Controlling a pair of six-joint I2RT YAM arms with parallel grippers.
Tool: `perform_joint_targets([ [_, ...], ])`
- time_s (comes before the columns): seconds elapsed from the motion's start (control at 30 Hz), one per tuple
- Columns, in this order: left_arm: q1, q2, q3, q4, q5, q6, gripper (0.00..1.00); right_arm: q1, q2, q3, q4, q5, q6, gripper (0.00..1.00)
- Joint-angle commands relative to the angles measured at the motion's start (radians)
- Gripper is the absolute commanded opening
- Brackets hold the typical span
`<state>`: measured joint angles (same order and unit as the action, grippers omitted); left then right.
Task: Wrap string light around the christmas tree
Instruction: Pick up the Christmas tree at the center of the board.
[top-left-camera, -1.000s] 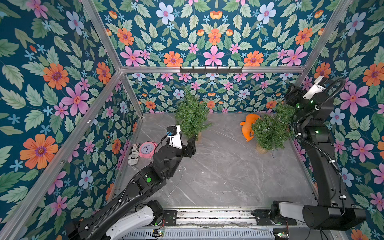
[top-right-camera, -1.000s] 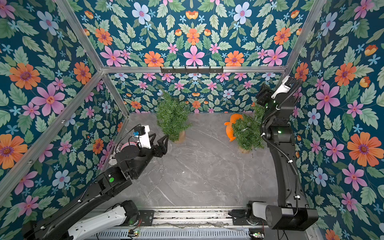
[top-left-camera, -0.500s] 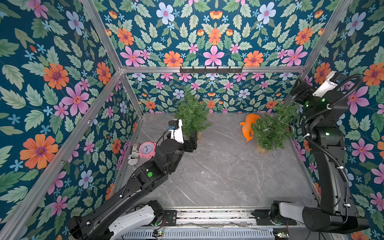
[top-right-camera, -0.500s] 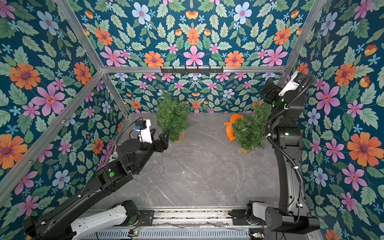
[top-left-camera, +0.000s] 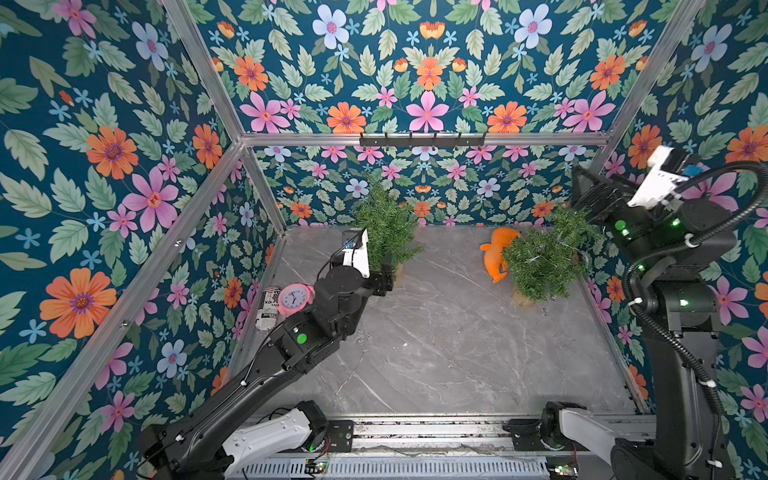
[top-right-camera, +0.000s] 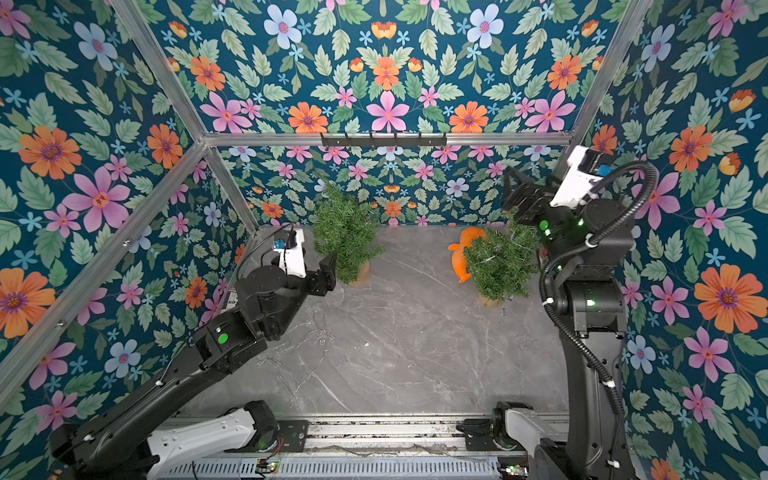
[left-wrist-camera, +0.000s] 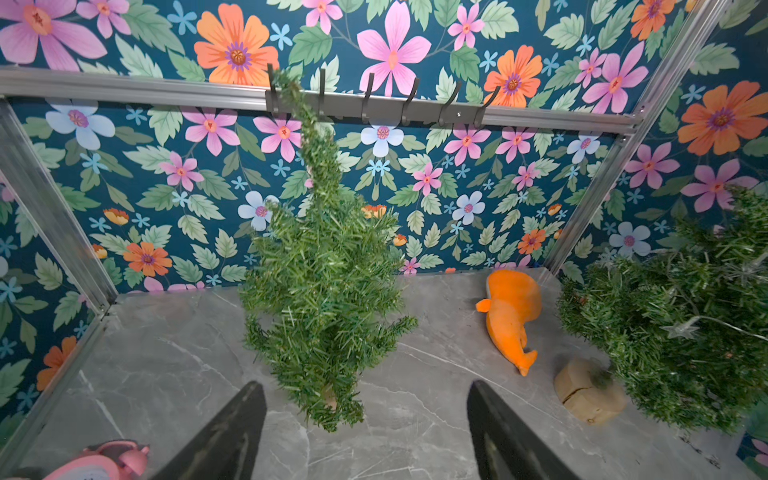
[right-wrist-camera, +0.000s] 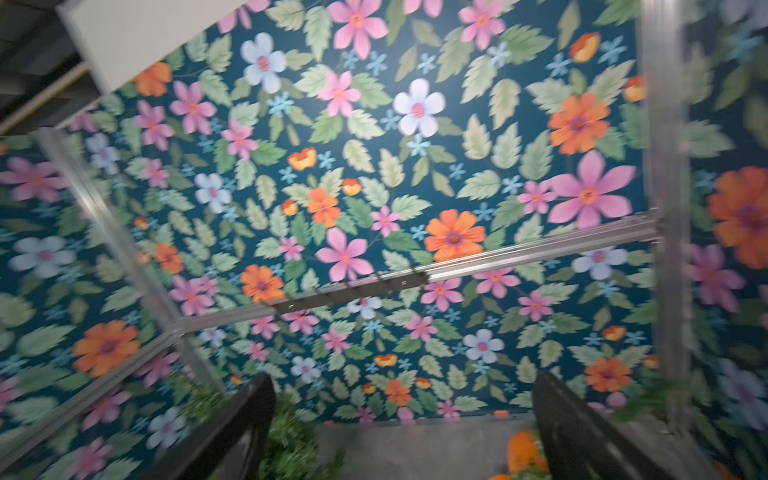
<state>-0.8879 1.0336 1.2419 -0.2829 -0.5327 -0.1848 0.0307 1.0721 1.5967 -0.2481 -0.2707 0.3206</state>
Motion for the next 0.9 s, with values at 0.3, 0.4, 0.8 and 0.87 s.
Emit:
perform_joint_targets([
  [0.3, 0.154, 0.292, 0.435, -0.090, 0.014, 0.123, 0.92, 0.130, -0.235, -0.503, 0.230, -0.179, 0.024, 0.97],
  [0.4, 0.295, 0.352, 0.485, -0.090, 0.166, 0.025, 0.93, 0.131, -0.285, -0.604, 0.242, -0.187, 0.060, 0.97],
  [0.8, 0.466, 0.471, 0.461, 0.081, 0.481, -0.134, 0.91, 0.131, -0.453, -0.809, 0.193, -0.162, 0.095, 0.99],
  [0.87, 0.466, 0.492, 0.465, 0.087, 0.481, -0.128, 0.90, 0.131, -0.470, -0.825, 0.184, -0.161, 0.105, 0.99],
])
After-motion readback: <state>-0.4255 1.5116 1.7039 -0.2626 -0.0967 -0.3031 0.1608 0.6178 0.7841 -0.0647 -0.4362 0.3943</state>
